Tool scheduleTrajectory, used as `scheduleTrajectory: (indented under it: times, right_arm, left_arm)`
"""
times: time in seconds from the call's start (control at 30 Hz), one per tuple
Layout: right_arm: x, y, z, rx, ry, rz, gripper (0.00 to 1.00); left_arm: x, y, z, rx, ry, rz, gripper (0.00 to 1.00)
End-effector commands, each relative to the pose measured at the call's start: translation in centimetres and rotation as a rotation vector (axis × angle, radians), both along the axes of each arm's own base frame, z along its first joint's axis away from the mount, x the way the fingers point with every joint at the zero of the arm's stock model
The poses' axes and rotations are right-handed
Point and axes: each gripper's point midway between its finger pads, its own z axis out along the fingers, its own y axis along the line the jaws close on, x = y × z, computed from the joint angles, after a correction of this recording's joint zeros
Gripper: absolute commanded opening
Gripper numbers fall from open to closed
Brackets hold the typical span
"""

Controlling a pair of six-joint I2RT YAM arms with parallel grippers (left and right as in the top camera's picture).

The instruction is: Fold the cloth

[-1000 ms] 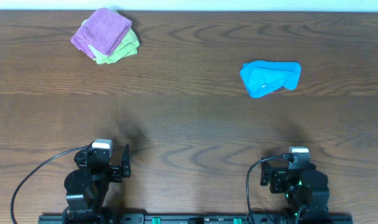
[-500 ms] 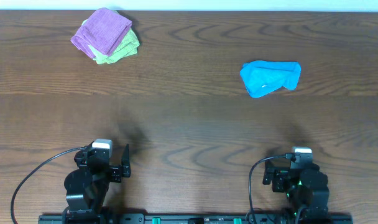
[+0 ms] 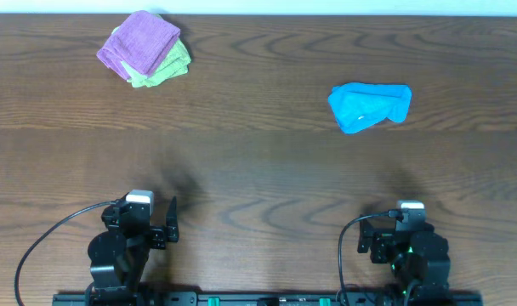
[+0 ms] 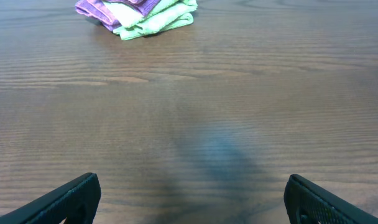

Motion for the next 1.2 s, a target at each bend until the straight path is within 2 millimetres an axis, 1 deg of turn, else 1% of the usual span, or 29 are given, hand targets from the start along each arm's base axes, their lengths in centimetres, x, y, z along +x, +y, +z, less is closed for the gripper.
scheduleTrajectory:
  times: [0.0,0.1,1.17]
  right_arm:
    - [-0.04,-1.07,-0.40,-0.049,0.004,-0.038,0.99]
    - [-0.05,-1.42,-0.38,-0.061,0.004,-0.054,0.99]
    - [-0.04,-1.41,-0.37,-0.061,0.003,-0.054,0.99]
  left_arm:
    - [-0.06,-0.03,-0.61,0.017,0.009,-0.009,0.95]
    - [-0.06,-0.03,-0.61,0.017,0.009,-0.009,0.95]
    - [-0.06,-0.03,-0.61,0.017,0.009,-0.009,0.95]
